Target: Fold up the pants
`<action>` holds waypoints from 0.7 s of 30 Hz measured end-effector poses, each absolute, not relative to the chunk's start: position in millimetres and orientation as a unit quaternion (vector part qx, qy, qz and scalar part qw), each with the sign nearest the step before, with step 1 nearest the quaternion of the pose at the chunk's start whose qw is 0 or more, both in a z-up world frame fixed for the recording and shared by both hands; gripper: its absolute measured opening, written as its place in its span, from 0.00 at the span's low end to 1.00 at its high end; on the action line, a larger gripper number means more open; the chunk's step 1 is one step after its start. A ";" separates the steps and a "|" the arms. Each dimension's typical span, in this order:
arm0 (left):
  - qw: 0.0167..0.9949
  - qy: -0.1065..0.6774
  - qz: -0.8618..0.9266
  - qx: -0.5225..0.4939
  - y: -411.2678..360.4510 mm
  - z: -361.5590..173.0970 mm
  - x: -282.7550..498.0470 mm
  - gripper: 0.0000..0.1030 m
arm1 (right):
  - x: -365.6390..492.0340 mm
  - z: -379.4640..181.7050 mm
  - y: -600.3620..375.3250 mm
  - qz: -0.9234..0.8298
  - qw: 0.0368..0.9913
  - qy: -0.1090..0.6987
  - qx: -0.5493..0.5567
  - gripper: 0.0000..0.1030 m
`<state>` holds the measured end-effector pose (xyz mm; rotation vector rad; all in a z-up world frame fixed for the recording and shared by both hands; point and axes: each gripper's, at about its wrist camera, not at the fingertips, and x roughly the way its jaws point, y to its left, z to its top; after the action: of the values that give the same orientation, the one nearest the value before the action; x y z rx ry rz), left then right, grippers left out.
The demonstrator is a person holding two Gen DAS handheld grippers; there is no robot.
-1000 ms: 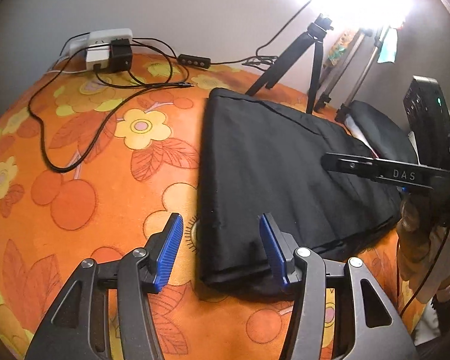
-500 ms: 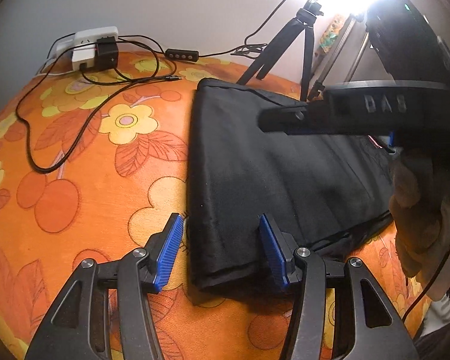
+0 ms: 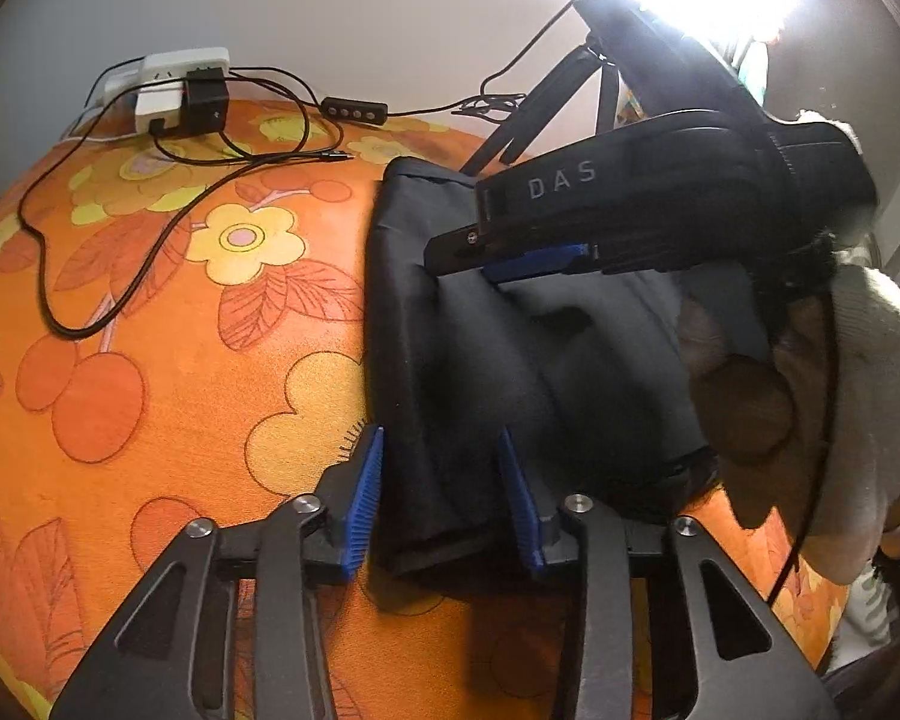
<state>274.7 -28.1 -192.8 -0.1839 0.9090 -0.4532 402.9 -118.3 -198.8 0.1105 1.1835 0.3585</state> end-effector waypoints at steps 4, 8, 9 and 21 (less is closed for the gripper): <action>0.867 0.434 -0.220 -0.103 -24.8 -192.5 276.0 0.27 | 410.3 -199.8 -118.4 0.169 0.807 0.561 0.068 0.43; 0.870 0.427 -0.223 -0.107 -24.3 -189.9 273.6 0.20 | 416.1 -195.6 -111.2 0.164 0.801 0.573 0.060 0.44; 0.870 0.426 -0.224 -0.107 -24.5 -189.4 273.1 0.20 | 417.3 -192.0 -107.6 0.161 0.803 0.571 0.052 0.44; 0.872 0.418 -0.232 -0.103 -29.3 -186.4 268.6 0.19 | 434.2 -190.8 -53.9 0.119 0.792 0.597 -0.048 0.44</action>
<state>268.6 -29.3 -186.4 -0.2151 0.8733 -0.4847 434.2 -53.9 -190.8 -0.1023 1.2836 0.2550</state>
